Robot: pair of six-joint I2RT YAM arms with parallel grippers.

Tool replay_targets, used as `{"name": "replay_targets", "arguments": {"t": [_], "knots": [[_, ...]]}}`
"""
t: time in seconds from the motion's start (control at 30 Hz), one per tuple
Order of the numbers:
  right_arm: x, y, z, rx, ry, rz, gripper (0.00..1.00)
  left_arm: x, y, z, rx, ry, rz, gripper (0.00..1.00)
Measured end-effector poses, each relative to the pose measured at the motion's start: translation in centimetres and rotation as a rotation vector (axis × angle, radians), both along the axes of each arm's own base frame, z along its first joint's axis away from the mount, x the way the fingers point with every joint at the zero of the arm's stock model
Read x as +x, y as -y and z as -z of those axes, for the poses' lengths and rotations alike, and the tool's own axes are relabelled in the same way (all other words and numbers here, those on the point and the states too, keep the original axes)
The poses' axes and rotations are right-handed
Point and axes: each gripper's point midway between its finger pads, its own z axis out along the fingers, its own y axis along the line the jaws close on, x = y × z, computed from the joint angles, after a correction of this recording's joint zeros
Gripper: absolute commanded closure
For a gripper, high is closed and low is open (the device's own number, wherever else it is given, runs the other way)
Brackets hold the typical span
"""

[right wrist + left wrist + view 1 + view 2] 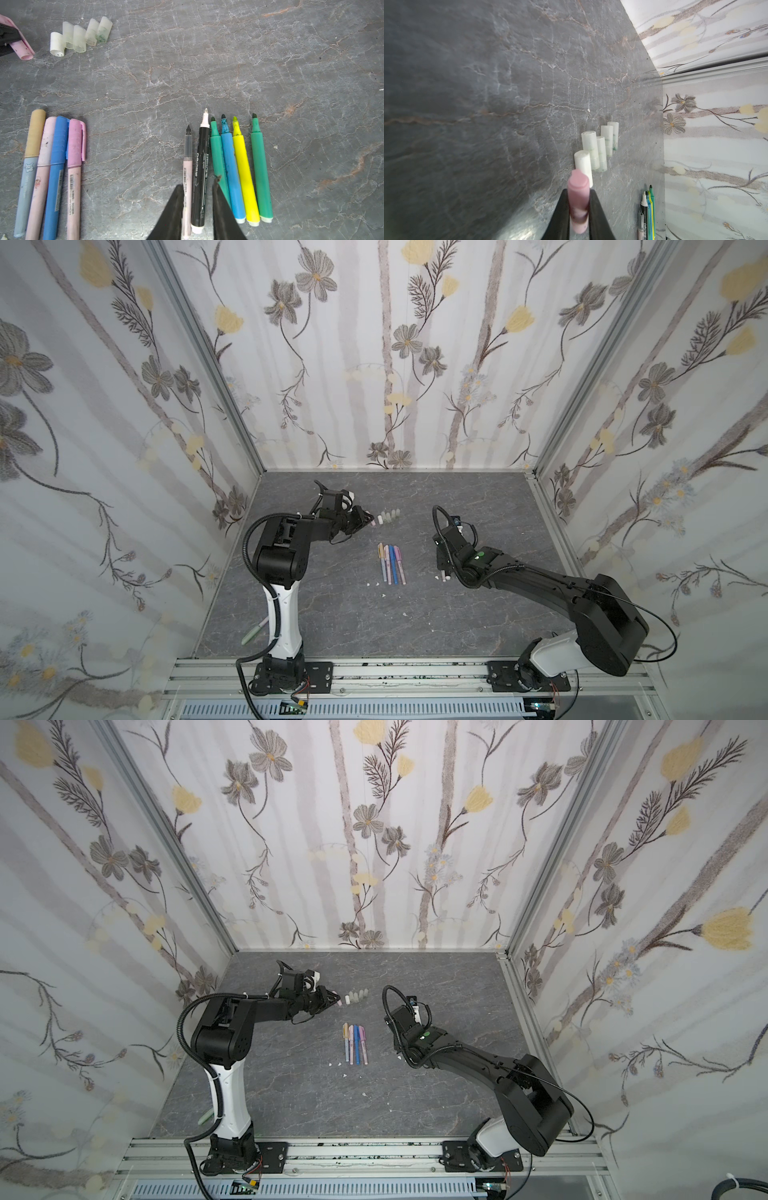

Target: Open the pen caps

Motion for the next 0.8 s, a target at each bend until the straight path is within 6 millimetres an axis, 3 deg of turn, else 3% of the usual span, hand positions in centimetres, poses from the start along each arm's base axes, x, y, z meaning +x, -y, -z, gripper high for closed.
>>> {"name": "replay_targets", "arguments": {"t": [0.53, 0.8], "knots": [[-0.2, -0.2, 0.3, 0.007, -0.013, -0.010, 0.75, 0.0, 0.1, 1.1, 0.046, -0.040, 0.016, 0.79], [-0.5, -2.6, 0.5, 0.049, -0.032, -0.097, 0.74, -0.8, 0.0, -0.8, 0.036, -0.011, 0.018, 0.79]]}}
